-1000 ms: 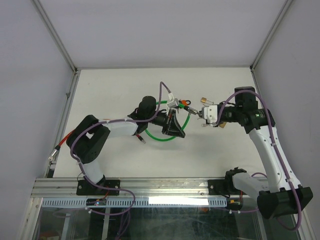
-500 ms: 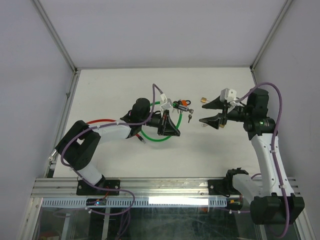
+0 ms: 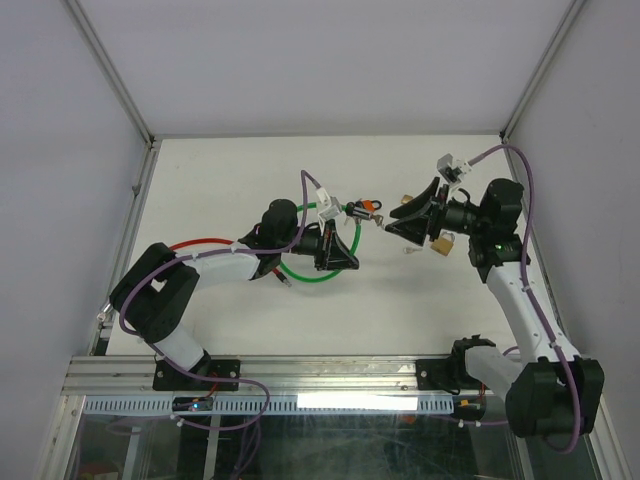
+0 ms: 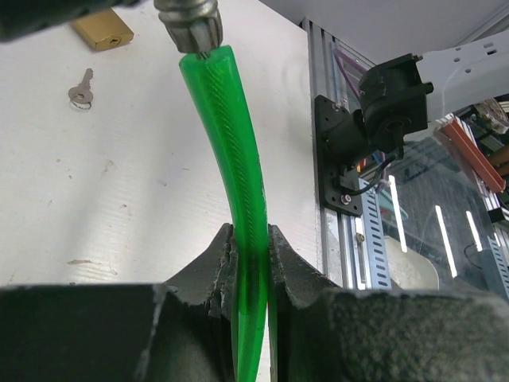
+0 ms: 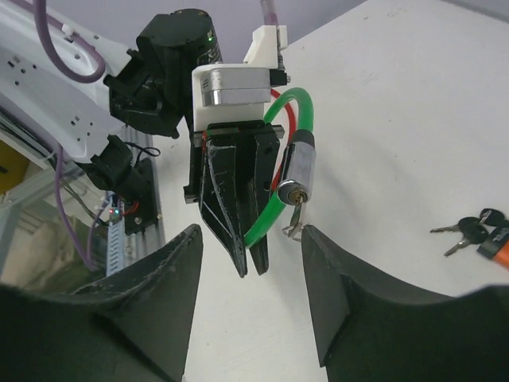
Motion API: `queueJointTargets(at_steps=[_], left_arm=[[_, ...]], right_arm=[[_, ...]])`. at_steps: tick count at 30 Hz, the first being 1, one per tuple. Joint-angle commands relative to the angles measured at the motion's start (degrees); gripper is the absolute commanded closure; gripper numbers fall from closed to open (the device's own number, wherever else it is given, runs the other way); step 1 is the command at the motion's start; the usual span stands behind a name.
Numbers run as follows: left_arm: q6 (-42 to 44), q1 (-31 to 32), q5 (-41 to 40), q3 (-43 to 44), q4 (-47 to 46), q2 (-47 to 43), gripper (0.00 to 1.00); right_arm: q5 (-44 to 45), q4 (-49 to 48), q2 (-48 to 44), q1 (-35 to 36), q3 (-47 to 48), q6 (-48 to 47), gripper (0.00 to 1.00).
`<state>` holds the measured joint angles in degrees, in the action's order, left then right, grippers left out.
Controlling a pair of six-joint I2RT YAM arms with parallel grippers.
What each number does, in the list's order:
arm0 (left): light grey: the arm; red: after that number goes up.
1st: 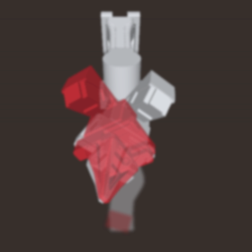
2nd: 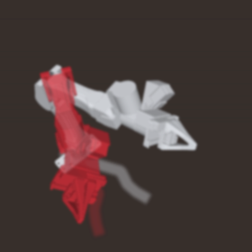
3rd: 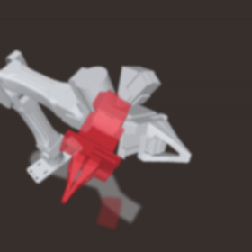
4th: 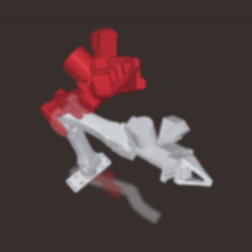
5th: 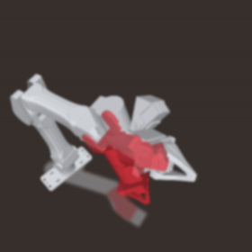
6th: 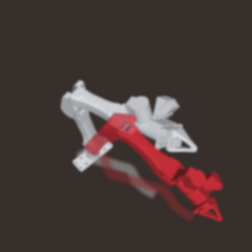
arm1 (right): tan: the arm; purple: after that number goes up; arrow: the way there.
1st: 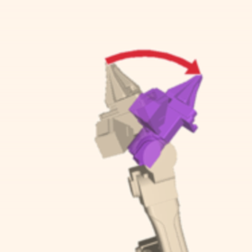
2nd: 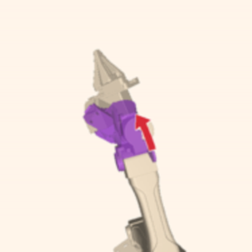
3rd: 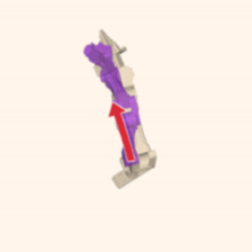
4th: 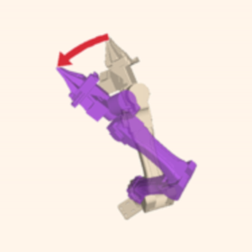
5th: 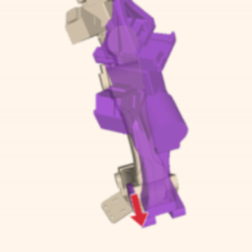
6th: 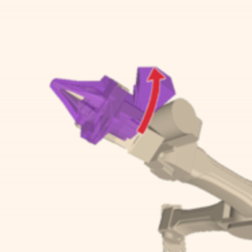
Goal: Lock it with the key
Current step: Lock the lock.
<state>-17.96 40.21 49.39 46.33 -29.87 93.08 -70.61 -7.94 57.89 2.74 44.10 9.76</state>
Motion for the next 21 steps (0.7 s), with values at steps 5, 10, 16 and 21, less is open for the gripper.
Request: queueJointTargets(at_steps=[5, 10, 16, 21], left_arm=[[1.54, 1.31, -0.43, 1.14, -5.3, -2.82, 1.0], [1.52, 1.44, -0.39, 1.4, -5.28, -2.68, 1.0], [1.49, 1.38, -0.47, 1.59, -5.29, -2.66, 1.0], [1.28, 1.43, -0.43, 1.66, -5.29, -2.55, 1.0]], right_arm=[[6.8, -4.61, 4.26, 3.04, 1.68, 10.67, 0.49], [8.74, -2.74, 4.73, 4.12, 1.74, 8.2, 0.55], [8.19, -0.78, 4.95, 5.63, 2.19, 5.12, 0.65], [7.67, 0.59, 5.28, 6.28, 2.58, 3.11, 0.78]])
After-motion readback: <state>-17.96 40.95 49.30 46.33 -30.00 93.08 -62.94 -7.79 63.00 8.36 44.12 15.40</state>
